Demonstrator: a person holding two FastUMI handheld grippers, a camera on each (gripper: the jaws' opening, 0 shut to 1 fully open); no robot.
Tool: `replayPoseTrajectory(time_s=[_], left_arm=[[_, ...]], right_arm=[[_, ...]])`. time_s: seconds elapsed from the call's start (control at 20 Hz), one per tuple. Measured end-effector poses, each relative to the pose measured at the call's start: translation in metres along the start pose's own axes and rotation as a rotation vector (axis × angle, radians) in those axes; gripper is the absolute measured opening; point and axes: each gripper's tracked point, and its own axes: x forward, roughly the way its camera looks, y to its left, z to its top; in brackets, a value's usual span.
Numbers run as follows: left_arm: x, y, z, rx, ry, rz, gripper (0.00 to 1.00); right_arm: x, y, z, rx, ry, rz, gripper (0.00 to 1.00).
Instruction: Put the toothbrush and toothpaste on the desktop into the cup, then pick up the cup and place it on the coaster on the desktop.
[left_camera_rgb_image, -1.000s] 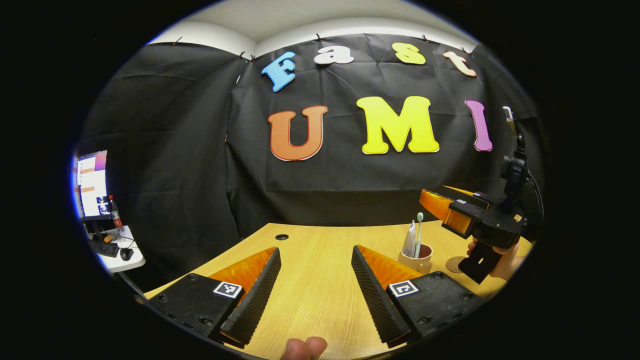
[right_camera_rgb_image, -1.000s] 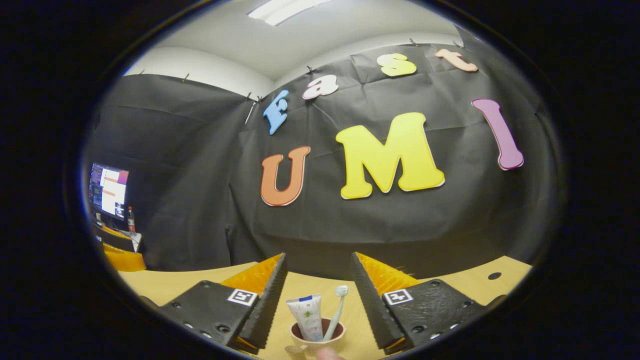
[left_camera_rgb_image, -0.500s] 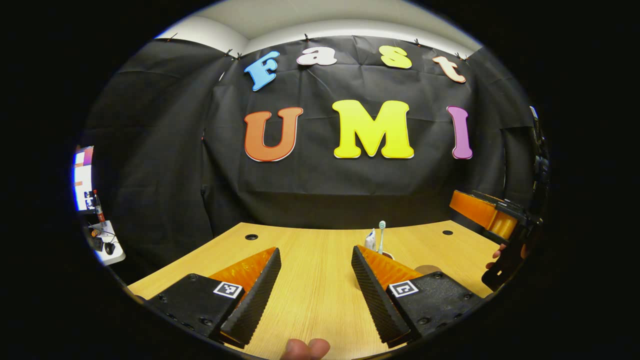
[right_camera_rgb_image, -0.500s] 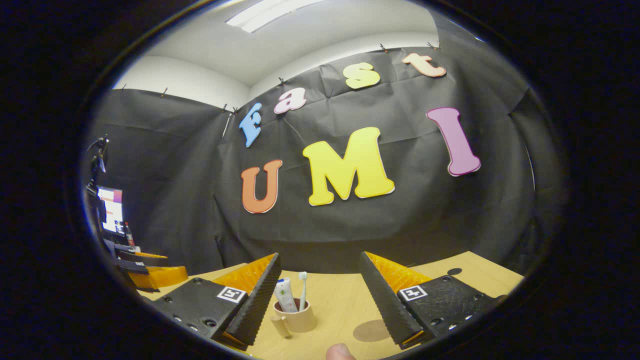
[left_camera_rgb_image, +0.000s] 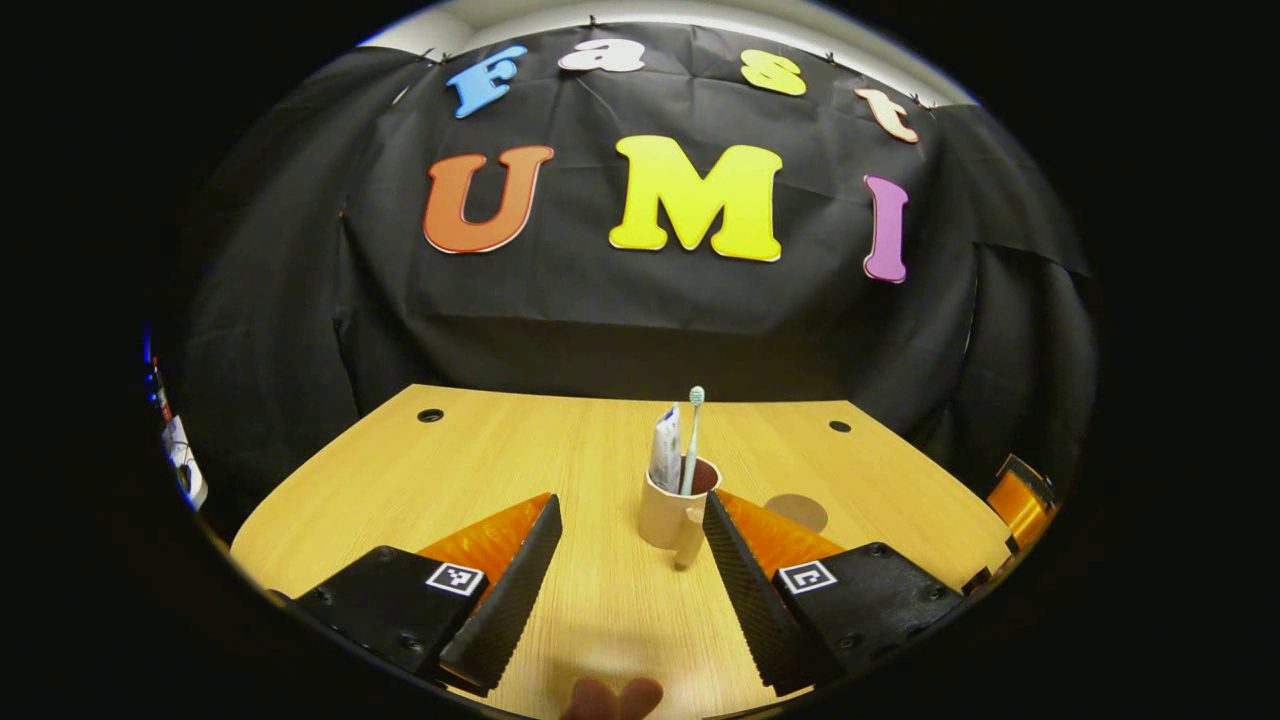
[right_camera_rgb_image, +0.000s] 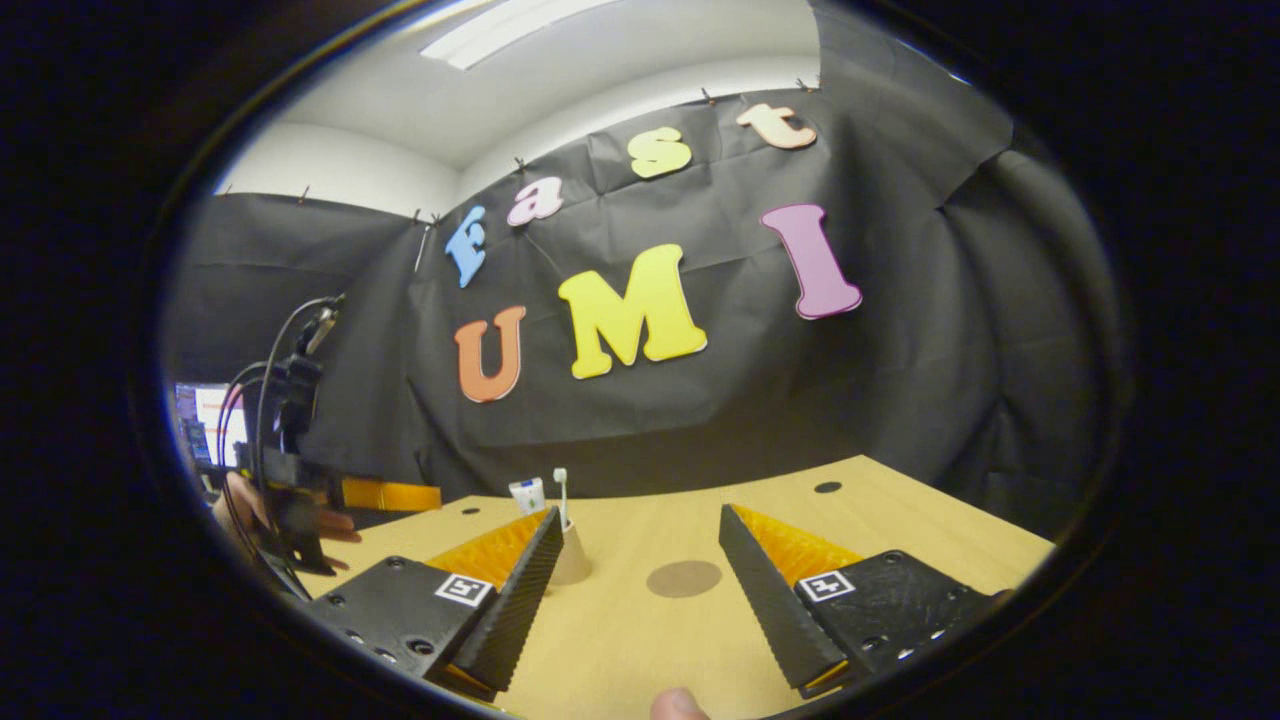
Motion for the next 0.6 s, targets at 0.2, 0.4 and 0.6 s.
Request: replayPoseTrajectory(time_s=[0.2, 0.4, 0.6], left_arm=[[0.025, -0.025, 0.002, 0.052, 0.155, -0.073, 0.91], [0.05, -0.036, -0.004, 0.061, 0.354, -0.11, 0.91], [0.068, -0.047, -0.025, -0.002, 0.623, -0.125, 0.91]], right_arm=[[-0.02, 0.003, 0.002, -0.006, 0.021, 0.05, 0.92], [-0.036, -0.012, 0.02, -0.035, -0.006, 0.044, 0.95], [-0.046, -0.024, 0.031, -0.1, -0.026, 0.026, 0.95]])
